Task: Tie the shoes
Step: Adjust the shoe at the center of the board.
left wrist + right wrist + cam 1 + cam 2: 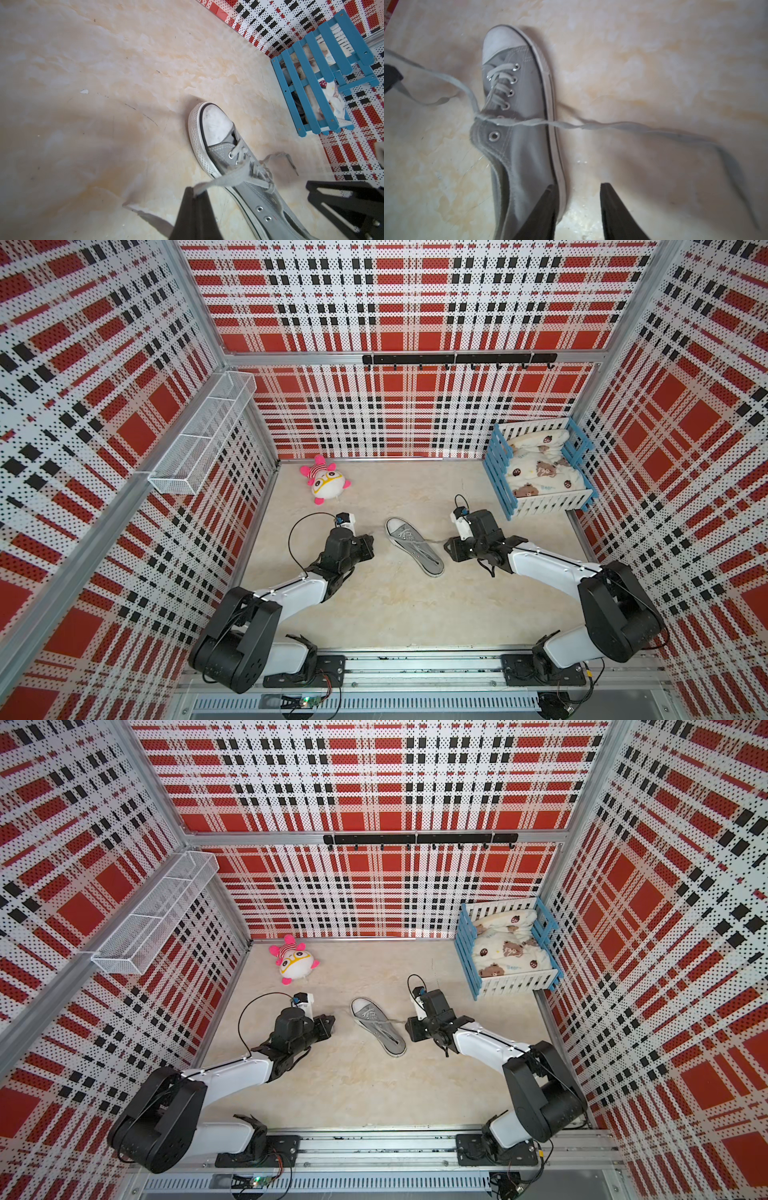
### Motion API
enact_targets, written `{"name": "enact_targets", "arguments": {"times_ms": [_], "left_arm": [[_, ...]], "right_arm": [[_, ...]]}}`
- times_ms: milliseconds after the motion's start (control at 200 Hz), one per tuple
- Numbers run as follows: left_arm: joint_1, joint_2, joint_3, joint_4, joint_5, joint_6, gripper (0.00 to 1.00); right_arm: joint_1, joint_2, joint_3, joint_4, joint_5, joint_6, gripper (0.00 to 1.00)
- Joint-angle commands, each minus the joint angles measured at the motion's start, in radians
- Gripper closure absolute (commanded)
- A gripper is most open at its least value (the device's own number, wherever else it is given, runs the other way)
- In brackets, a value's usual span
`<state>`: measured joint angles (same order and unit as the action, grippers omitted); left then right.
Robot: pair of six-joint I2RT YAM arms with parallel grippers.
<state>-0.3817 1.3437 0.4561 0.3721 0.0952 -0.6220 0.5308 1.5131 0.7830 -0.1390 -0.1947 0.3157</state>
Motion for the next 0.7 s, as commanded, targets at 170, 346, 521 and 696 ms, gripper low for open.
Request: {"name": "enact_targets", "arguments": {"times_ms": [170, 346, 521, 696], "left_arm": [[0.007, -0.002, 0.047, 0.008, 0.035, 0.027, 1.00], [0.002, 0.008, 0.058, 0.009, 0.063, 0.043, 1.00], [0.000, -0.004, 0.065, 0.008, 0.079, 0.045, 1.00], [0.000, -0.043, 0.061, 0.008, 0.090, 0.043, 1.00]], "right_arm": [[0.083, 0.005, -0.055, 0.133, -0.206, 0.067, 0.60], [0.081, -0.021, 0.009, 0.109, -0.068, -0.014, 0.57], [0.081, 0.026, 0.089, 0.206, -0.059, -0.094, 0.49], [0.081, 0.146, 0.199, 0.268, -0.135, -0.170, 0.43]]}}
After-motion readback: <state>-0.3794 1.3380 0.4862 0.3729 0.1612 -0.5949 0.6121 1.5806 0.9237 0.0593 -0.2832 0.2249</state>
